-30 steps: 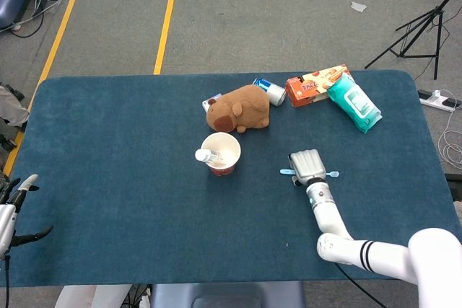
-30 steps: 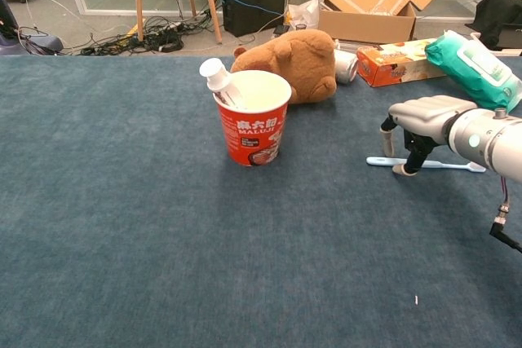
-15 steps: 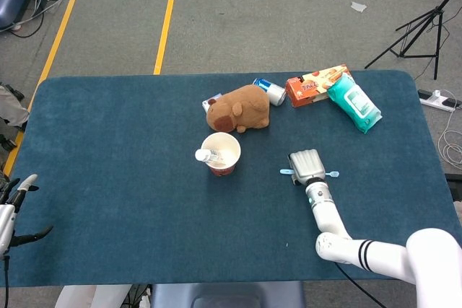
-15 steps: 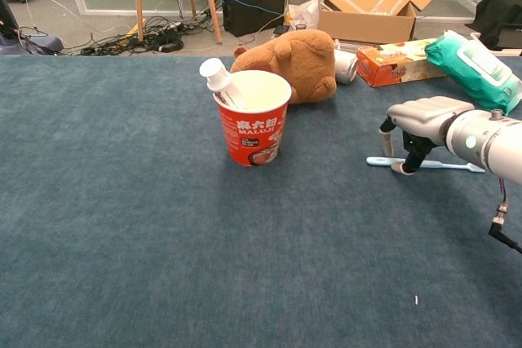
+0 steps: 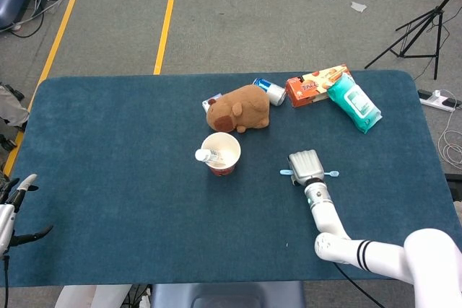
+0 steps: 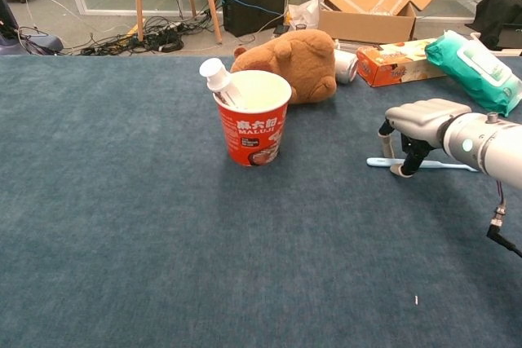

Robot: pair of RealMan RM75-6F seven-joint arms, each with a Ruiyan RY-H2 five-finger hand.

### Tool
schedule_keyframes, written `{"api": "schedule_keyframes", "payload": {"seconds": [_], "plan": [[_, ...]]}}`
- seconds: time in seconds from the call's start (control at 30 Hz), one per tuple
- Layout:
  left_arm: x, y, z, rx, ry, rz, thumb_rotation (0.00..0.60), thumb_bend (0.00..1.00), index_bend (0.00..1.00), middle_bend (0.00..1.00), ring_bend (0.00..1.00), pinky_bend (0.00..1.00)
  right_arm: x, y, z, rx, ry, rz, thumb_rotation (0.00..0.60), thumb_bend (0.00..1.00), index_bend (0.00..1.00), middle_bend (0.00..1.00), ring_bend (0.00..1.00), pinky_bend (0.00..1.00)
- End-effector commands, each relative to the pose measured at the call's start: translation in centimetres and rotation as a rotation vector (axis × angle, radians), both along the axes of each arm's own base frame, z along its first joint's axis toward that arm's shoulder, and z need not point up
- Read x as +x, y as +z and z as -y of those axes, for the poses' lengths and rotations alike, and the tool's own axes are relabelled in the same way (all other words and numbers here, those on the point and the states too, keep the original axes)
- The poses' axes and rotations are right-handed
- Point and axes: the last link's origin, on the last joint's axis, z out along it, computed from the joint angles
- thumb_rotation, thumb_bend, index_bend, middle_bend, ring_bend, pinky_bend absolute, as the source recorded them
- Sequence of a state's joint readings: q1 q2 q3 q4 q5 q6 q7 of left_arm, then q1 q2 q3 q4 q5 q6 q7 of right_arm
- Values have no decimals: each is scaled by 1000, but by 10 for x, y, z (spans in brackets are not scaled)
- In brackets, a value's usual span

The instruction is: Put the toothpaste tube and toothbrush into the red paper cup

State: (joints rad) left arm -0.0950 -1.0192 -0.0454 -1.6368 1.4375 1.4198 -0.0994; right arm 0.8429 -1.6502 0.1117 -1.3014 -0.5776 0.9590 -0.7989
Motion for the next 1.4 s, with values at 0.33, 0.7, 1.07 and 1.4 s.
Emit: {"api": "schedule_keyframes", "payload": {"seconds": [0.33,0.7,1.07,1.4], "plan": [[0,0,0,1,0,-2,600,0,73,266,90,112,2,2,-2,-8,12,17,600,308,576,1000,1000,1000],[0,-2,0,-7,0,-8,600,0,73,266,90,112,18,21,-4,-44,46,74,600,311,580,1000,1000,1000],[0,-3,0,-9,3,-12,600,0,73,266,90,112,40,37,-5,-68,86,123,600,311,581,1000,1000,1000],[-1,-2,0,-7,5,-13,600,0,73,266,90,112,77,54,-8,-90,150,215,600,311,582,1000,1000,1000]]}}
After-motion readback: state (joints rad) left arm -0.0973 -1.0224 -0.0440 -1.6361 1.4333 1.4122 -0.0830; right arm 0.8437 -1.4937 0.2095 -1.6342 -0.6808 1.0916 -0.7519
